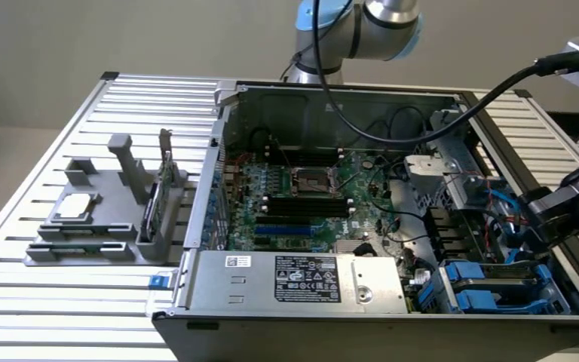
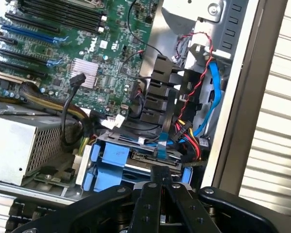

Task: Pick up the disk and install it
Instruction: 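Insert the first disk wire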

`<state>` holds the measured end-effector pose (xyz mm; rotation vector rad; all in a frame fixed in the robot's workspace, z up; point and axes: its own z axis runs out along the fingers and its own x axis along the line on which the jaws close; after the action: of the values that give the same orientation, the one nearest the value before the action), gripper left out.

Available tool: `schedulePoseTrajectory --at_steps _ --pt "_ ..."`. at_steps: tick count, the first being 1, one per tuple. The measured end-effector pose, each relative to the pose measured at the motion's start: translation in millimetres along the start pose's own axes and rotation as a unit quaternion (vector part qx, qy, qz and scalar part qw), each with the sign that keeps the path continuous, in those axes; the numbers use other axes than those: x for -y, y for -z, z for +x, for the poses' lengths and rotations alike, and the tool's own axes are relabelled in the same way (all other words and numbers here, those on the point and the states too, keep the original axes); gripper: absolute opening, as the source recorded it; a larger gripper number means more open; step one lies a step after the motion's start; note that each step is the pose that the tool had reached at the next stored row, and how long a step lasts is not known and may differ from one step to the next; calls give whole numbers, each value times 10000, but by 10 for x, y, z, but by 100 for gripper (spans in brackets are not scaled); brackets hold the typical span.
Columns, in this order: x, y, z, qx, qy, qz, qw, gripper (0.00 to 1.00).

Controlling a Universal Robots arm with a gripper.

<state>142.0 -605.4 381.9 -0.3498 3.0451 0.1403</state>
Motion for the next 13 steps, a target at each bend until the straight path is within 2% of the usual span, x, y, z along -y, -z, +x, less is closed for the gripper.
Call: schedulePoseTrajectory --at_steps 4,7,10,13 --pt "0 0 0 27 -320 26 9995 11" --pt "0 0 0 47 -564 47 9984 11" --pt "0 -1 1 68 -825 68 9965 11" --pt "1 -4 0 90 -1084 91 9940 11"
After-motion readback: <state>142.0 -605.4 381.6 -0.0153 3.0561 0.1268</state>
